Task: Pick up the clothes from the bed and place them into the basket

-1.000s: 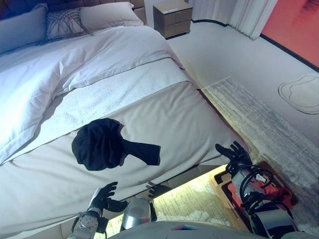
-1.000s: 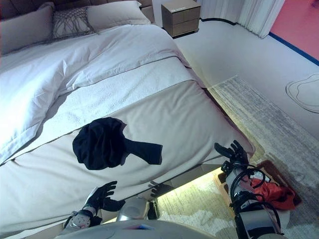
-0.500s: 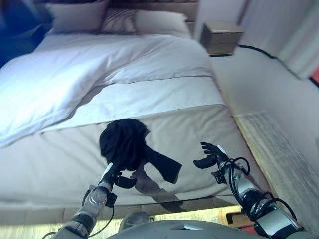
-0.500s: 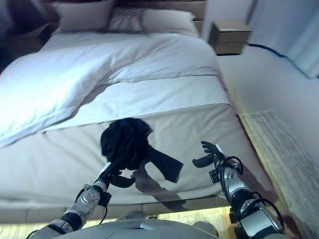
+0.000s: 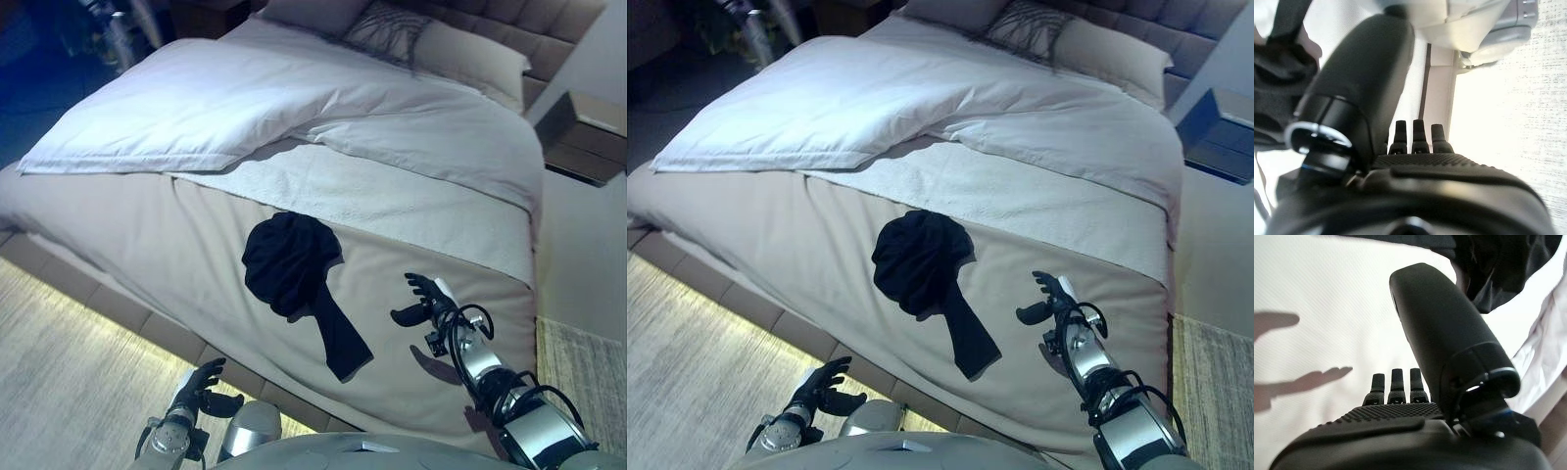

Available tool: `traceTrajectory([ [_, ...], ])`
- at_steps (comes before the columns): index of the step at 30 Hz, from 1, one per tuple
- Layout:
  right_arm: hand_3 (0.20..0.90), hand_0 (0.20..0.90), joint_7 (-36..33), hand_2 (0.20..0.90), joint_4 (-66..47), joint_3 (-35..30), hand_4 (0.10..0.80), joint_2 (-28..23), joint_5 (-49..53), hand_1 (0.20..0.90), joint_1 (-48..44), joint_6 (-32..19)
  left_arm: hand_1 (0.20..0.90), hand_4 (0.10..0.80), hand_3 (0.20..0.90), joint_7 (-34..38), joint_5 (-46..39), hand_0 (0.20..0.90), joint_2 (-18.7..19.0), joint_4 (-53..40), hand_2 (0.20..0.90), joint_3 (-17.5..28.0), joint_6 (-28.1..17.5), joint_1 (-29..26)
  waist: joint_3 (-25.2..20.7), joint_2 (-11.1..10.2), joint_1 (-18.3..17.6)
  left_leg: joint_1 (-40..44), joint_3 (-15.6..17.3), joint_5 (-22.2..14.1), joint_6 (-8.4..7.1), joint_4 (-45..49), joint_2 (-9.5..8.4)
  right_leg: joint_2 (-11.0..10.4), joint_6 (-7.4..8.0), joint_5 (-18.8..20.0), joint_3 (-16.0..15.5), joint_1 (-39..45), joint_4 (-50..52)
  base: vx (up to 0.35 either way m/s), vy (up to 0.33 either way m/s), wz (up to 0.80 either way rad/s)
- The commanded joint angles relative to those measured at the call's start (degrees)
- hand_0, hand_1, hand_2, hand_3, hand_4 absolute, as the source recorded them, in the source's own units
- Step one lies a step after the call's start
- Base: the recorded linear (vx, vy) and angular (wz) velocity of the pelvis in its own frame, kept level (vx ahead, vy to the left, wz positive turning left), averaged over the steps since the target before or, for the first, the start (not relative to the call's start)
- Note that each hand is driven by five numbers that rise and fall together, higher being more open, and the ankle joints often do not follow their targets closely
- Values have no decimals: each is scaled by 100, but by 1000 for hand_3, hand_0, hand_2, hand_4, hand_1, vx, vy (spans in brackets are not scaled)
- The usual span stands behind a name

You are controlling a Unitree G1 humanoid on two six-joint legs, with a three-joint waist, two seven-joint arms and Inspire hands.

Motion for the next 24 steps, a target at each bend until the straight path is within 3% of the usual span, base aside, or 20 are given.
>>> traceTrajectory([
  [1,900,900,-251,900,-111,290,800,-434,-314,900,-1272,-161,900,800,900,-22,171,900,167,-490,900,-162,-524,-327,211,130,434,-498,445,-531,-86,709,775,-193,-63,-299,204,-303,887,43,103,64],
  [6,900,900,-236,900,104,699,800,-457,-1055,900,-1931,-385,900,800,900,-195,75,900,400,-486,900,-252,-534,-296,357,239,677,-453,381,-543,34,441,718,-265,-100,-546,22,-512,1325,90,72,15],
  [11,900,900,-1001,900,194,1216,800,-551,-2059,900,-2764,-522,900,800,900,-251,-299,900,717,-621,900,-340,-619,-521,719,263,974,-781,43,-578,120,599,546,-339,-17,-503,-145,-874,1590,25,-18,20],
  [17,900,900,-1425,900,254,1495,800,-516,-2458,900,-3382,-565,900,800,900,-218,-308,900,852,-719,900,-263,-678,-421,1022,210,1323,-1188,-181,-573,96,820,536,-342,-19,-442,-298,-992,1625,112,-78,15],
  [18,900,900,-1420,900,280,1525,800,-492,-2465,900,-3477,-528,900,800,900,-216,-331,900,869,-724,900,-254,-703,-406,1064,186,1371,-1221,-256,-711,44,867,549,-335,18,-569,-243,-992,1693,172,-110,10],
  [24,900,900,-1001,900,637,1653,800,-478,-2288,900,-3995,84,900,800,900,-294,-546,900,960,-941,900,-152,-892,-345,1383,308,1656,-1918,-466,-714,67,1347,472,-486,-13,-617,-420,-1518,2190,76,-39,16],
])
